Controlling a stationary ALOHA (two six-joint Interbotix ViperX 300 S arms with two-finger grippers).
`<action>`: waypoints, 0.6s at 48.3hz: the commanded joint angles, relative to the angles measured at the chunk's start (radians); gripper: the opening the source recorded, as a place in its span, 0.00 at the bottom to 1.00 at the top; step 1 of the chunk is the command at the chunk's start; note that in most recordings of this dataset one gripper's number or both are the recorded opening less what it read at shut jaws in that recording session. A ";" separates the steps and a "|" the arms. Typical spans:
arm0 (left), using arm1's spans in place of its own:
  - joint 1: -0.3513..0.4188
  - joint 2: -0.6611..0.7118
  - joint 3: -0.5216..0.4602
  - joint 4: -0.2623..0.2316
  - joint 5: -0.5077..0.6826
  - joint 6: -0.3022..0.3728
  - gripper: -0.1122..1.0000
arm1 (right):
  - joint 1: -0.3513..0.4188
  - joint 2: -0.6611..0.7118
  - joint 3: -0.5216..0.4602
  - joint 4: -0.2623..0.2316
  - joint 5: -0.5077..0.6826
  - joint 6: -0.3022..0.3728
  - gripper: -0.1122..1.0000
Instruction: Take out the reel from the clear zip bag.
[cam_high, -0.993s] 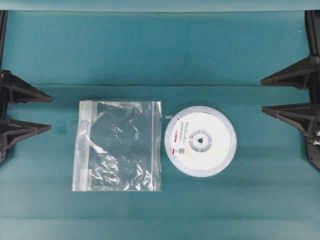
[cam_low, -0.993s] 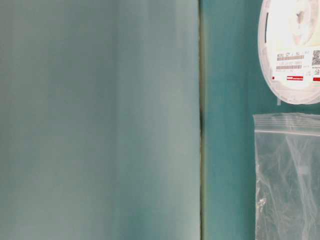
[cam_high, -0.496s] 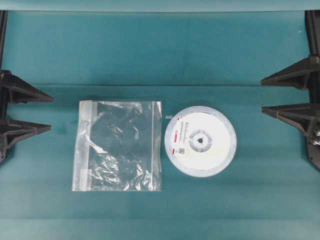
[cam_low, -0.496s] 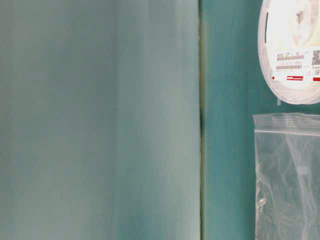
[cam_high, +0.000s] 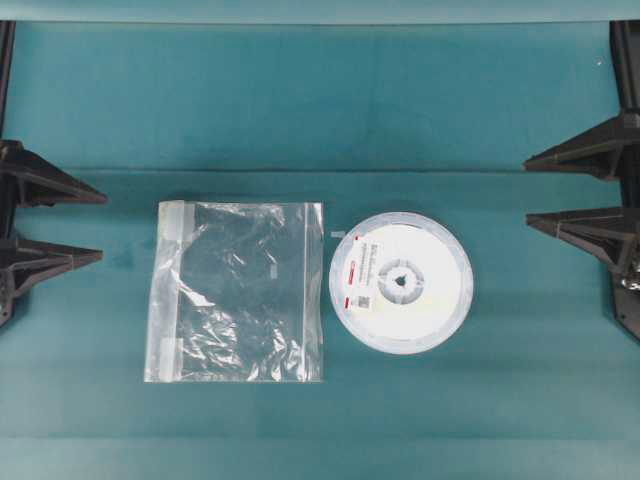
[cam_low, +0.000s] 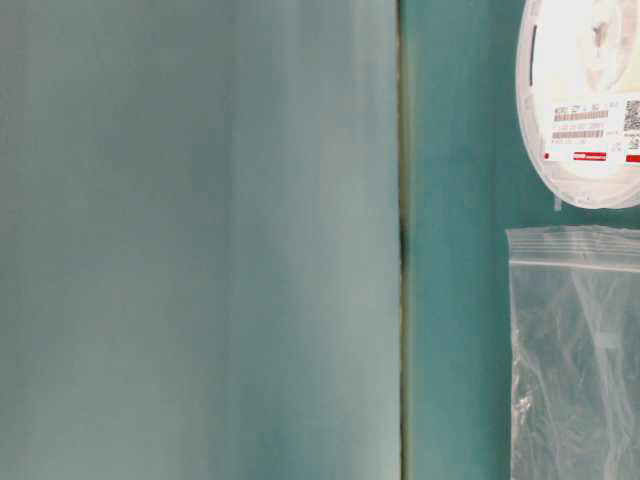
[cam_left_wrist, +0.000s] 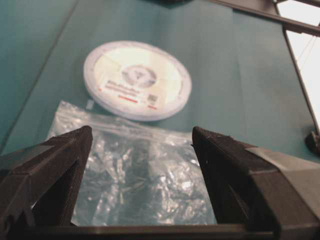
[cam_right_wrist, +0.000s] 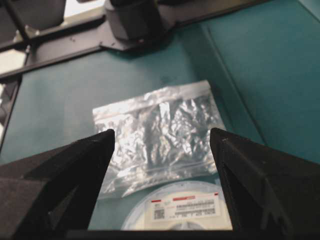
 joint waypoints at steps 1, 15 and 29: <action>-0.002 0.008 -0.025 0.003 -0.005 0.000 0.89 | 0.000 -0.002 -0.006 -0.003 -0.009 -0.011 0.93; -0.002 0.005 -0.026 0.003 -0.005 0.000 0.89 | 0.002 -0.011 0.003 -0.002 -0.009 -0.009 0.93; -0.002 0.005 -0.026 0.003 -0.006 -0.002 0.89 | 0.002 -0.011 0.006 -0.002 -0.009 -0.009 0.93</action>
